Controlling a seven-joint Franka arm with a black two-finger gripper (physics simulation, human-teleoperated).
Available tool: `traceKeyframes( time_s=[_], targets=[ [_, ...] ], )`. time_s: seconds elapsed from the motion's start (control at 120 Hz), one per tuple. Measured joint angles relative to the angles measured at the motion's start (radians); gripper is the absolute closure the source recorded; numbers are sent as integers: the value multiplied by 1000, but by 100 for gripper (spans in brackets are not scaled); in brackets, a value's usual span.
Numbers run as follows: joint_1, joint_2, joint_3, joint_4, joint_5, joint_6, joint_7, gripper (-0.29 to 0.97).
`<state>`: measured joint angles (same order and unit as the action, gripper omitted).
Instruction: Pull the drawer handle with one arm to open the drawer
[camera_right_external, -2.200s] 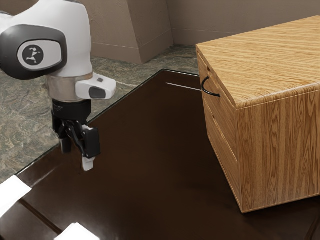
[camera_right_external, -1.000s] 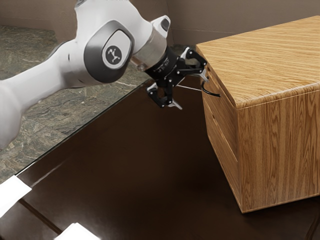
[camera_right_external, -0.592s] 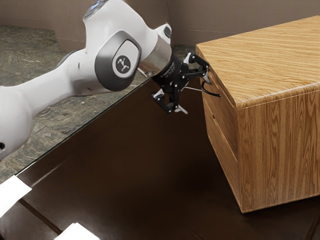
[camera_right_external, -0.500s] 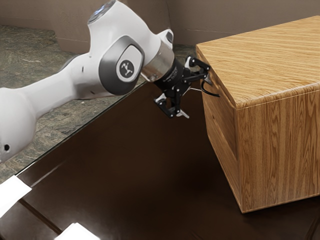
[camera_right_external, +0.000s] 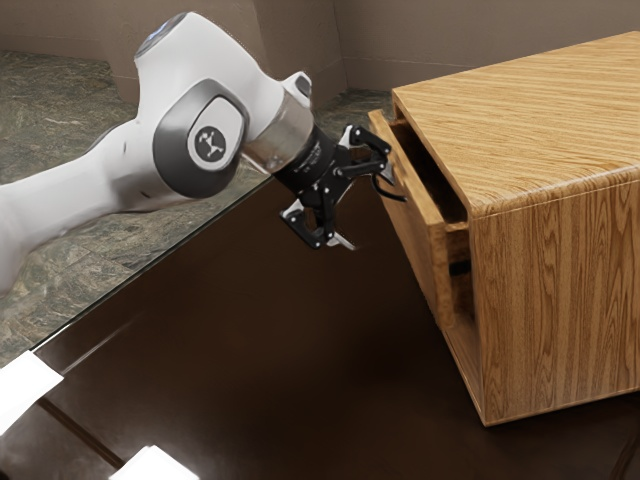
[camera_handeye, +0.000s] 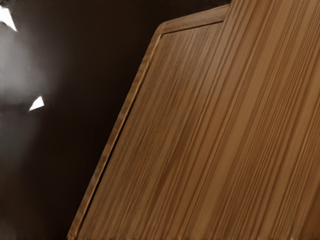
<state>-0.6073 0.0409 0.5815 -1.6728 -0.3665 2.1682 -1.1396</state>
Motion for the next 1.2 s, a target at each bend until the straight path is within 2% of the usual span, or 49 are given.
traceKeyframes(
  time_s=[0.1,0.117,0.158,0.4,0.842,1.017,1.2],
  targets=[
    [-58,-45,58,-47,17,1,-4,0],
    [-1,-52,1,-54,21,2,-5,0],
    [24,-73,-23,-73,32,2,-6,0],
    [29,-209,-6,-185,115,1,-17,0],
    [104,-413,-22,-361,196,1,-35,0],
    [158,-456,-54,-398,209,0,-39,0],
    [168,-463,-58,-405,214,0,-42,0]
  ],
)
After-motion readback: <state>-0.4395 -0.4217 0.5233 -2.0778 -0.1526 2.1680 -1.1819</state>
